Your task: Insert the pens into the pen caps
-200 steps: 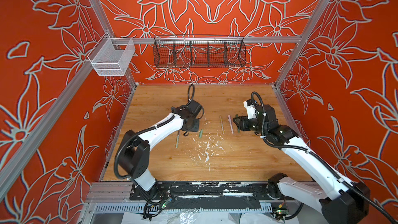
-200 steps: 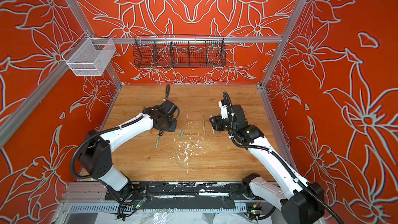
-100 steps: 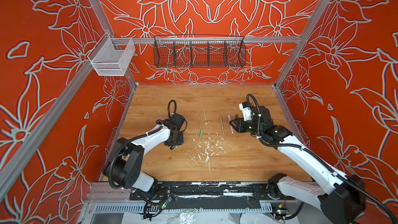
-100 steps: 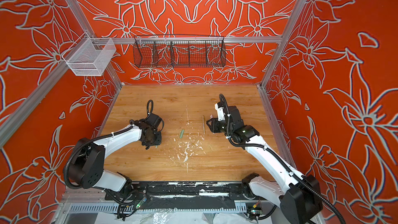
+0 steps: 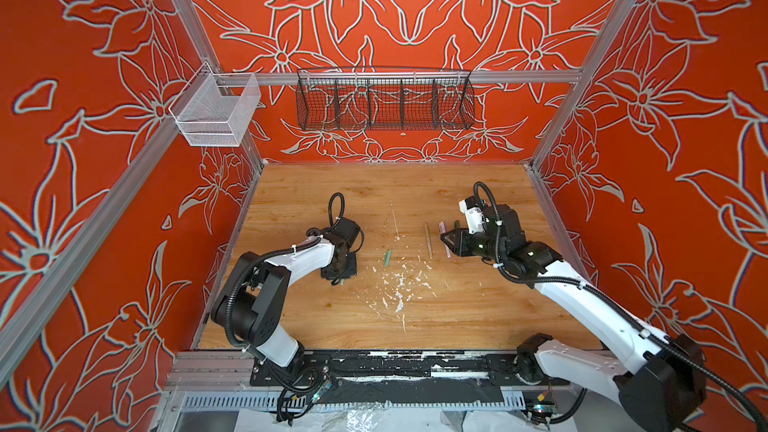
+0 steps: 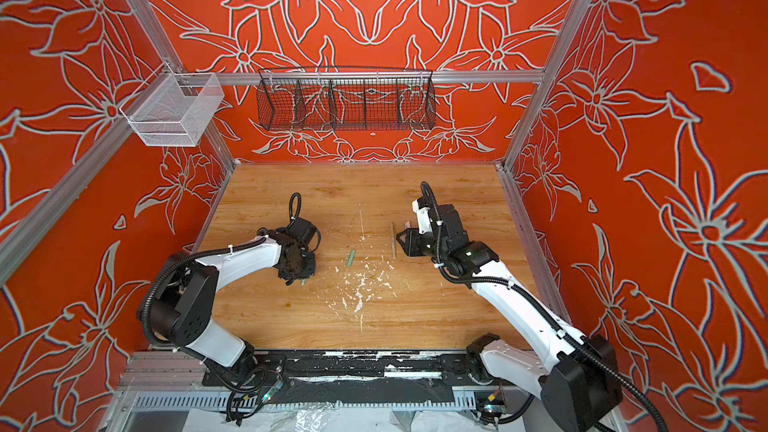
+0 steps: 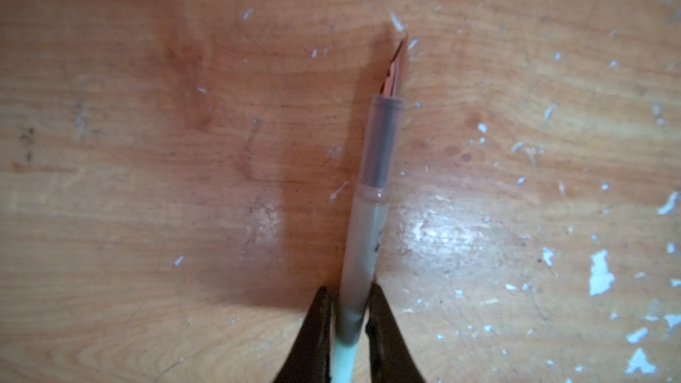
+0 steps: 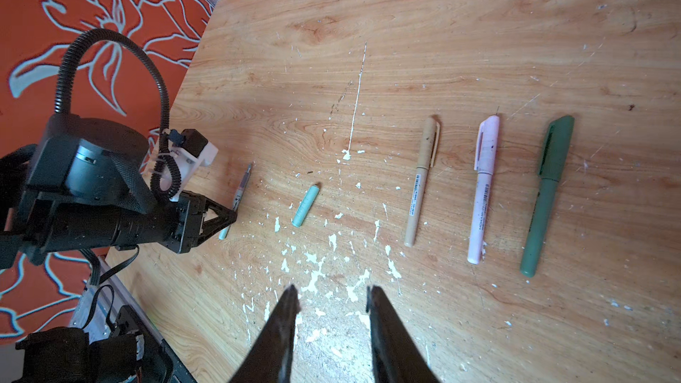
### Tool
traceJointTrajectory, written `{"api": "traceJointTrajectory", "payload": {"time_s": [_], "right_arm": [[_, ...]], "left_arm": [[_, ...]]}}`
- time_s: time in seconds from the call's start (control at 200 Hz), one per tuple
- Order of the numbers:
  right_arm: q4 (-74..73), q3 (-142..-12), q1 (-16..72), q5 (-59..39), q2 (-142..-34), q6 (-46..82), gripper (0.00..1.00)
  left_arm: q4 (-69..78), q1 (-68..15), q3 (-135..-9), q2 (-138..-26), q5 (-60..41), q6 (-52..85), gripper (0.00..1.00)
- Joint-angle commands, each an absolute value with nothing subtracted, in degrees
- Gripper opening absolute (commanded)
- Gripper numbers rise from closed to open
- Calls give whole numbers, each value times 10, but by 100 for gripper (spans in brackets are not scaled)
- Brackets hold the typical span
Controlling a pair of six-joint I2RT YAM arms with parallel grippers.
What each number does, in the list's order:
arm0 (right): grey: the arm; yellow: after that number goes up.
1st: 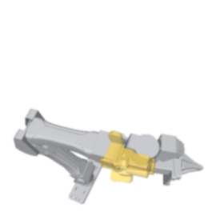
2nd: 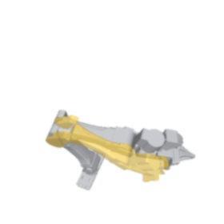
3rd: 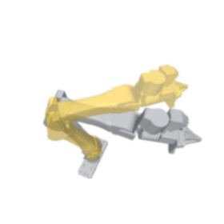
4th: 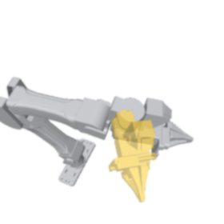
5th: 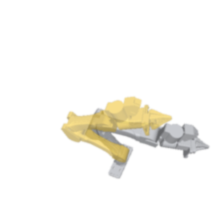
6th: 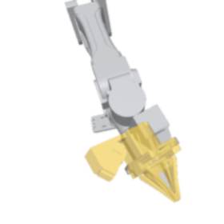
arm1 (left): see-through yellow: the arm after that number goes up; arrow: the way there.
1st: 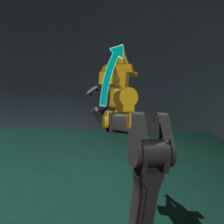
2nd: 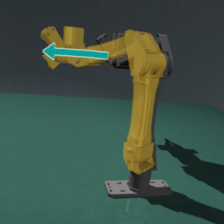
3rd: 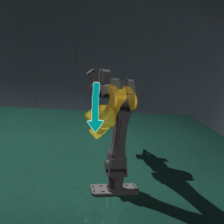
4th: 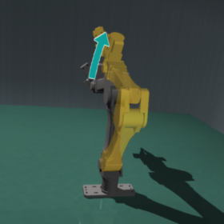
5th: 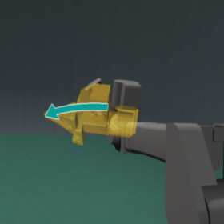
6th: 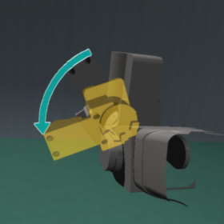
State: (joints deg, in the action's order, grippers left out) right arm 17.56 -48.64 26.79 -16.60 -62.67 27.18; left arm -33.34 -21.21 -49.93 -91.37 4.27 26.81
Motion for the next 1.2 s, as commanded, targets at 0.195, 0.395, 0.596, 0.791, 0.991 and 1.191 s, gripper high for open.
{"api": "traceJointTrajectory", "payload": {"time_s": [0.195,0.395,0.596,0.791,0.991,1.191], "right_arm": [[132,-477,275,-200,-640,306,35],[76,-463,286,-228,-670,346,35],[12,-462,323,-252,-720,379,38],[-68,-468,365,-275,-765,399,46],[-208,-470,385,-315,-827,452,51],[-250,-506,408,-340,-887,465,51]], "left_arm": [[-343,-215,-507,-919,55,253,5],[-336,-237,-520,-854,48,252,4],[-257,-273,-486,-772,53,230,4],[-139,-310,-417,-678,12,192,4],[-2,-313,-320,-573,-72,197,4],[-2,-313,-305,-539,-102,207,3]]}}
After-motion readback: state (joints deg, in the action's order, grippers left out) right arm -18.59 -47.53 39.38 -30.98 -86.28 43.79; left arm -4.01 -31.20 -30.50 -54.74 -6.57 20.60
